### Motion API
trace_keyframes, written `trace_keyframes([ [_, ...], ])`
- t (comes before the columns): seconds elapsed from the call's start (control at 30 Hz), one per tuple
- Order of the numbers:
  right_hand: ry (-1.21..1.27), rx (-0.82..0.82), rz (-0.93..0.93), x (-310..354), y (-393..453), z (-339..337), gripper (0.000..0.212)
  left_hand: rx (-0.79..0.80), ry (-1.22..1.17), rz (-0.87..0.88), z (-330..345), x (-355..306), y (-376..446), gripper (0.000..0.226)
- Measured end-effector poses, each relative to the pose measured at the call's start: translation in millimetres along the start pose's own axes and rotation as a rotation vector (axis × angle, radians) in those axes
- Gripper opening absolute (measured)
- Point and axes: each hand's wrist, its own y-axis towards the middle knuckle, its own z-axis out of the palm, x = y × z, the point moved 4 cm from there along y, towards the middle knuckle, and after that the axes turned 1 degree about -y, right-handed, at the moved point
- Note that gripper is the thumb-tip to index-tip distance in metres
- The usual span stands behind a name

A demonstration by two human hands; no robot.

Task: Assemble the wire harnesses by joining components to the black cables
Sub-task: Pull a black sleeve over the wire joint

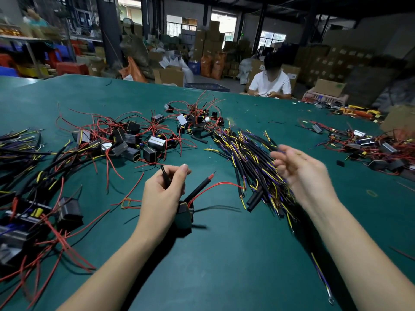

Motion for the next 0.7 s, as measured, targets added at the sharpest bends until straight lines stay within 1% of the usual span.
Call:
trace_keyframes([
  [0.03,-0.030,-0.113,-0.043,3,8,-9,0.018,0.007,0.003,0.014,2,-1,-1,0.023],
  [0.07,-0.118,-0.210,-0.077,6,16,-18,0.019,0.019,0.013,0.031,4,-3,-2,0.027],
  [0.13,-0.392,-0.344,-0.118,7,30,-30,0.019,0.066,0.042,0.080,10,-6,-6,0.031],
  [0.17,-0.532,-0.370,-0.134,6,37,-33,0.020,0.100,0.055,0.110,12,-7,-8,0.030],
  [0.2,-0.660,-0.358,-0.133,4,44,-34,0.021,0.135,0.063,0.136,15,-8,-10,0.028],
  [0.3,-1.137,-0.283,-0.009,-8,58,-28,0.022,0.195,0.066,0.162,18,-9,-13,0.028],
  [0.33,-1.255,-0.293,-0.025,-9,60,-24,0.022,0.201,0.070,0.166,18,-9,-13,0.031],
  [0.4,-1.315,-0.288,-0.151,-8,63,-10,0.021,0.201,0.092,0.186,18,-10,-13,0.037],
  [0.43,-1.332,-0.249,-0.181,-10,64,-2,0.021,0.198,0.106,0.200,18,-10,-13,0.039],
  [0.5,-1.429,-0.170,-0.135,-17,69,9,0.021,0.190,0.138,0.238,17,-12,-13,0.038],
  [0.57,-1.466,-0.182,-0.102,-20,73,14,0.019,0.177,0.172,0.272,17,-14,-12,0.035],
  [0.63,-1.410,-0.239,-0.125,-16,73,15,0.013,0.181,0.207,0.263,17,-15,-12,0.040],
  [0.7,-1.252,-0.291,-0.124,-12,70,12,0.012,0.204,0.219,0.251,18,-15,-12,0.043],
])
